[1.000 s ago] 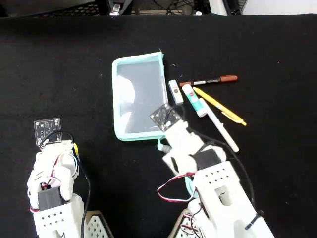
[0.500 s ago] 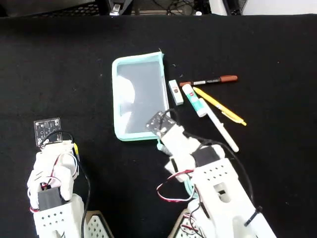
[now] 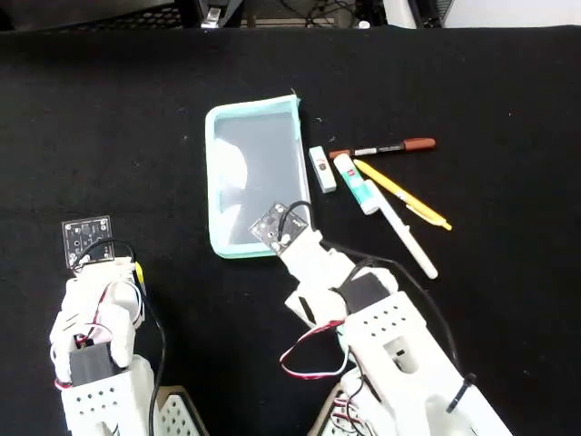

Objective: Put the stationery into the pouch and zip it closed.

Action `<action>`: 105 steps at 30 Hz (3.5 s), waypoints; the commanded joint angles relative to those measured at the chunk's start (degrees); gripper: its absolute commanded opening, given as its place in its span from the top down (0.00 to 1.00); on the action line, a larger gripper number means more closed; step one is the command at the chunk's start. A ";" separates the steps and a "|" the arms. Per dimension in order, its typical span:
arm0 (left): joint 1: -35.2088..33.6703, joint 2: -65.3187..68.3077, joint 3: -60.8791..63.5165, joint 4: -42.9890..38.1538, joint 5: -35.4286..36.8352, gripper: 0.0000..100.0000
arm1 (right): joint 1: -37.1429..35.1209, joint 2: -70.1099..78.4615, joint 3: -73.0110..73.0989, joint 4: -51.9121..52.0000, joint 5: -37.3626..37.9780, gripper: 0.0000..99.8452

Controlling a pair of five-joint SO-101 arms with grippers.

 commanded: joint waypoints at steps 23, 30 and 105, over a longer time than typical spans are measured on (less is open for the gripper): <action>0.75 -0.35 0.92 -1.05 -0.09 0.86 | -0.53 0.13 -0.75 0.00 -0.79 0.75; 0.75 -0.35 0.92 -1.05 -0.09 0.86 | -0.53 0.22 -0.31 -4.04 -0.35 0.78; 13.76 28.22 -39.08 -5.27 7.03 0.87 | -10.73 18.51 -71.25 13.63 -0.26 0.99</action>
